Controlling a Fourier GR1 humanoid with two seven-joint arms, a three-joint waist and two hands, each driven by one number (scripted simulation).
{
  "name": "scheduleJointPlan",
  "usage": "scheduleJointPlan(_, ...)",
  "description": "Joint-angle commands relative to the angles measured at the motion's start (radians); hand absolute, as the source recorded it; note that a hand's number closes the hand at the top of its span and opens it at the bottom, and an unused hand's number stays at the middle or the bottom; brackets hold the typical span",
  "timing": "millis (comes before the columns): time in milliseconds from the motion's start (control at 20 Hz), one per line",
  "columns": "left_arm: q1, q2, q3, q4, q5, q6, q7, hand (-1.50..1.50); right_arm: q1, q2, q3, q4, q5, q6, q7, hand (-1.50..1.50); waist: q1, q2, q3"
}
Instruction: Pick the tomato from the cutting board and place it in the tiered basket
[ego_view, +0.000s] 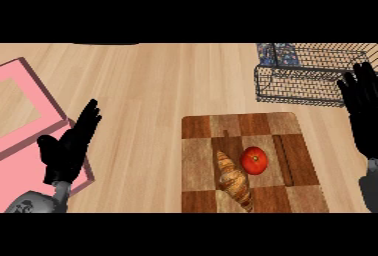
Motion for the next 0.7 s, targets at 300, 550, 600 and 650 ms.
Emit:
scheduleJointPlan(300,-0.069,-0.043,0.007,-0.049,-0.051,0.047,-0.059,0.0,-0.098,0.316,-0.162,0.107,-0.479,0.123,-0.132,1.5,-0.038,0.014,0.045)
scheduleJointPlan(550,-0.11,-0.097,-0.04,-0.049,-0.106,0.08,-0.084,0.0,-0.141,0.164,0.105,0.235,-0.609,0.753,0.077,-1.5,0.03,0.019,0.002)
scheduleJointPlan(600,-0.118,-0.1,-0.042,-0.049,-0.109,0.081,-0.08,0.0,-0.166,0.141,0.092,0.266,-0.653,0.821,0.095,-1.5,0.03,0.019,0.001)
scheduleJointPlan(650,-0.117,-0.098,-0.035,-0.058,-0.107,0.089,-0.069,0.0,-0.14,0.105,0.083,0.273,-0.681,0.936,0.084,-1.5,0.017,0.013,0.002)
